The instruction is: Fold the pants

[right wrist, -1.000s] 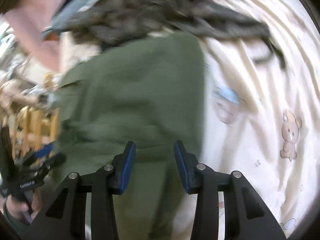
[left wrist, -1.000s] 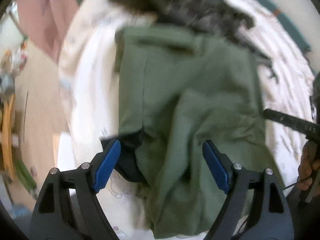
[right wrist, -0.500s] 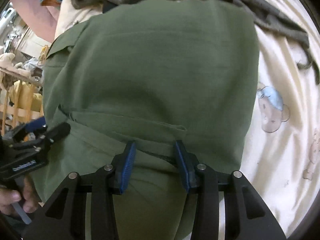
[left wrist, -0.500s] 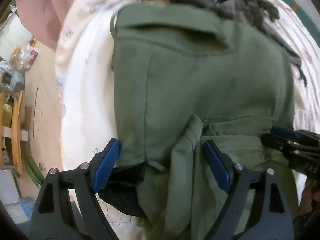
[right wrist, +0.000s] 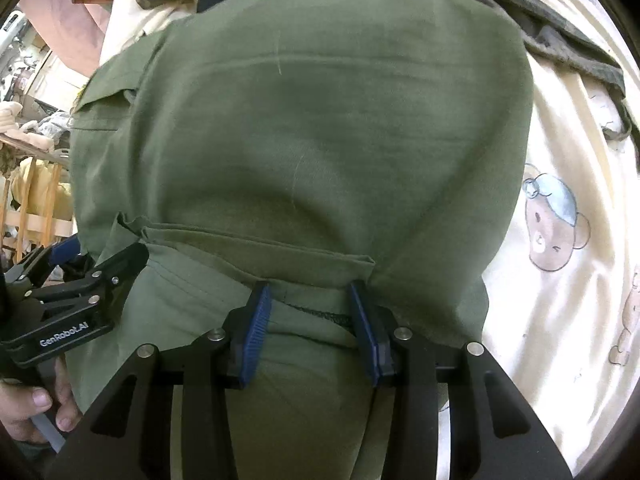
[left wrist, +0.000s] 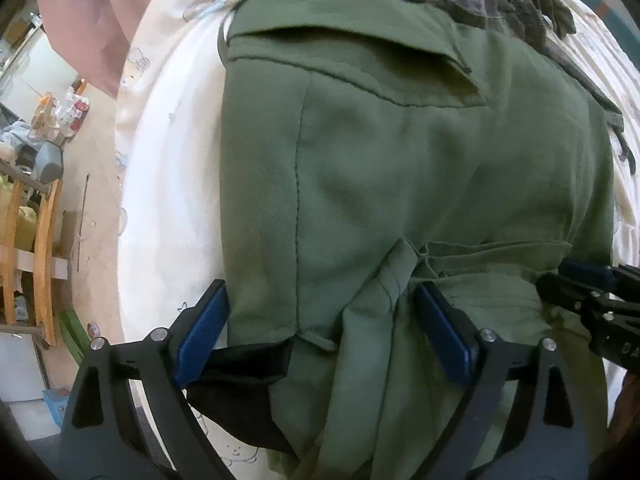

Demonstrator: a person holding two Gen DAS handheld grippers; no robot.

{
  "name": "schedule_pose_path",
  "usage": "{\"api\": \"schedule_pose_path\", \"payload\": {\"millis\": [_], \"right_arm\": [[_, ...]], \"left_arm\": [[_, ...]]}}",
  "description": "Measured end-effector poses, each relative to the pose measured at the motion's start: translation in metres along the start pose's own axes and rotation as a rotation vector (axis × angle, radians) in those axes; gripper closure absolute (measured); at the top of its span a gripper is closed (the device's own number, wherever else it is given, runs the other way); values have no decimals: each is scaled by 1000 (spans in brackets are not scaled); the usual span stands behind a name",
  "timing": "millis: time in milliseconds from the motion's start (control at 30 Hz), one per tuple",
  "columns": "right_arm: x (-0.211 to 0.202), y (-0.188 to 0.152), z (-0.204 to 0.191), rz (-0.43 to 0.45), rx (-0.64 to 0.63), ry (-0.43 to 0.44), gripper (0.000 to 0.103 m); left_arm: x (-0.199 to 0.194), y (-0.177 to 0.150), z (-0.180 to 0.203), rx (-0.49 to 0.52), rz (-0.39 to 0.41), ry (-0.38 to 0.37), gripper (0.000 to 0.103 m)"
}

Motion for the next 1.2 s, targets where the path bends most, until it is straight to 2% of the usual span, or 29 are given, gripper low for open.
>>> {"api": "schedule_pose_path", "payload": {"millis": [167, 233, 300, 367, 533, 600, 667, 800, 867, 933, 1067, 1200], "right_arm": [[-48, -8, -5, 115, -13, 54, 60], [-70, -15, -4, 155, 33, 110, 57], [-93, -23, -3, 198, 67, 150, 50], [-113, -33, -10, 232, 72, 181, 50], [-157, -65, -21, 270, 117, 273, 43], [-174, -89, -24, 268, 142, 339, 27], [-182, -115, -30, 242, 184, 437, 20], [-156, -172, -26, 127, 371, 566, 20], [-127, -200, -18, 63, 507, 605, 20], [-102, -212, -10, 41, 609, 604, 20], [-64, -209, 5, 78, 734, 531, 20], [-56, -185, 6, 129, 737, 522, 20]], "left_arm": [[-34, 0, 1, 11, 78, -2, 12], [-53, -6, -1, 11, 119, -6, 12], [-70, -12, -4, 6, 148, -6, 12], [-84, -19, -6, -6, 159, -22, 12], [-133, -44, -18, -82, 172, -125, 12], [-148, -61, -25, -132, 152, -197, 12], [-158, -83, -33, -214, 120, -265, 7], [-141, -142, -43, -442, -28, -369, 5], [-127, -164, -37, -494, -84, -406, 5], [-113, -180, -31, -512, -106, -397, 5], [-87, -184, -22, -509, -92, -341, 5], [-69, -178, -27, -596, -64, -366, 5]]}}
Point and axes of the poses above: each gripper's, at about its wrist camera, not at the fingertips, and x roughly the way its jaws point, z to its right, y to its top, the point moved 4 cm from there along x, roughly the way its jaws point, and after that the axes turned 2 degrees about z, right-handed, at the moved point
